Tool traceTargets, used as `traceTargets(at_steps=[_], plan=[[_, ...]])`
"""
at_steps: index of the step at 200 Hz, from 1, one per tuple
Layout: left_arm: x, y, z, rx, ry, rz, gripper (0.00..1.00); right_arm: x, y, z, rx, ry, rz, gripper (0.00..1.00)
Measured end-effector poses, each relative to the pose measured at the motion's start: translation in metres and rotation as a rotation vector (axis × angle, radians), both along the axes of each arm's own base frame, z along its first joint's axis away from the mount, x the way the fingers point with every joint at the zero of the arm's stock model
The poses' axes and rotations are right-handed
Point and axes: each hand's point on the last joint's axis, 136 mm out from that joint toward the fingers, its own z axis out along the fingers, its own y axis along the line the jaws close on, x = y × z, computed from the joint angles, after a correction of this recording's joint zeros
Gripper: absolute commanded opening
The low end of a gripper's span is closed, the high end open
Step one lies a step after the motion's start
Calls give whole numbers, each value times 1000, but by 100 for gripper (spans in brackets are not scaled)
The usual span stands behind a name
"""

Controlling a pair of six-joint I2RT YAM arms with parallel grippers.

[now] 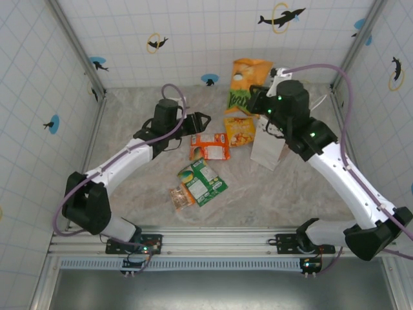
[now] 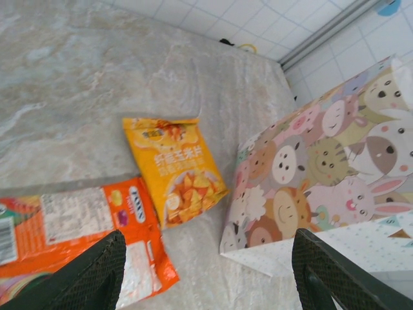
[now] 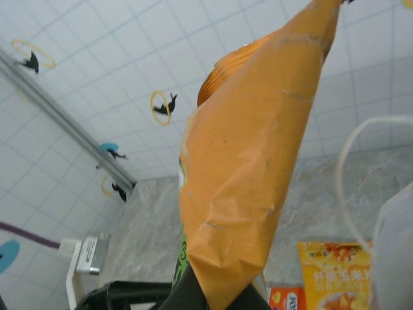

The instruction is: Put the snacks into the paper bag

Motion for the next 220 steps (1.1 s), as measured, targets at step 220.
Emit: traceTargets(at_steps=[220], plan=[[18,-42,-5,-26,-2,-68,69,5,-156,-41,100,193,-364,0]])
